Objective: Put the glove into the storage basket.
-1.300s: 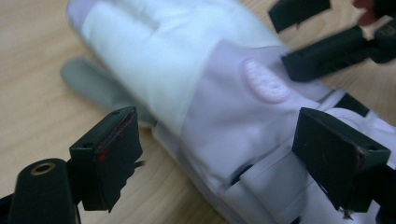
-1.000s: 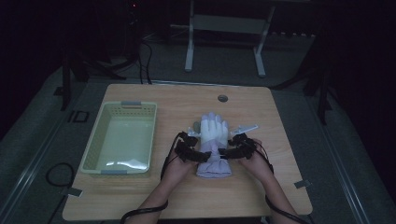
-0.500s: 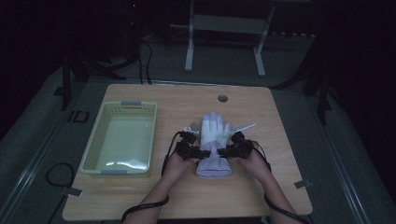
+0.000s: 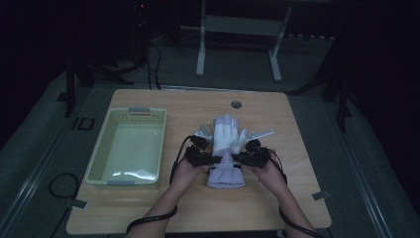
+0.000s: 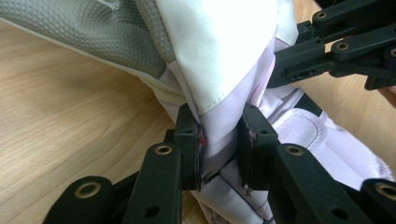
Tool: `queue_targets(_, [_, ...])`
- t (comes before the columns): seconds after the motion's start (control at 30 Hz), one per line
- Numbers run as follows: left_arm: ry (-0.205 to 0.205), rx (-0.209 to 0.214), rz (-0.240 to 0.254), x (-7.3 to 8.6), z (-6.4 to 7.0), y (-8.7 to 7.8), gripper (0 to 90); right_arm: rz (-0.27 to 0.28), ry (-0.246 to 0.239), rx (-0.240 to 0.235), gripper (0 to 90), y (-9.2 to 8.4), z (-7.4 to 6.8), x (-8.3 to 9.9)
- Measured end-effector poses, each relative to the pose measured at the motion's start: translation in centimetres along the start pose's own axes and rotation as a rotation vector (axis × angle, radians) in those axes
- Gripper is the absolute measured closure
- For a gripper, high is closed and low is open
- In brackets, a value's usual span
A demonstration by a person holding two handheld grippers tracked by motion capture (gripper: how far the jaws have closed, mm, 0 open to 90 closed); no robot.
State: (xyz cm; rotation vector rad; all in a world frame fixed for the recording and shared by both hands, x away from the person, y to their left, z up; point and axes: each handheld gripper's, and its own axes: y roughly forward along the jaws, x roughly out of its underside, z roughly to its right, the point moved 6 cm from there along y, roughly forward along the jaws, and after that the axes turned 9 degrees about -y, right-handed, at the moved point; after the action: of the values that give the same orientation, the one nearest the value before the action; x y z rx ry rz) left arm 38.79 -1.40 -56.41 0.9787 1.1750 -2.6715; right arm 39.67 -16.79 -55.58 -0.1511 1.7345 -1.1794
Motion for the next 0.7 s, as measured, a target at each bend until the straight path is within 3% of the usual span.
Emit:
queue_targets(0.3, [0.048,-0.016,0.001,-1.0,0.7,-3.1,73.7,0.047,-0.019,0.003,81.3,-1.6,-1.4,-2.1])
queue_targets(0.7, [0.078,-0.024,-0.007,-2.1,0.6,-6.9,73.8,0.081,-0.028,-0.009,81.3,-2.7,-3.3,-5.0])
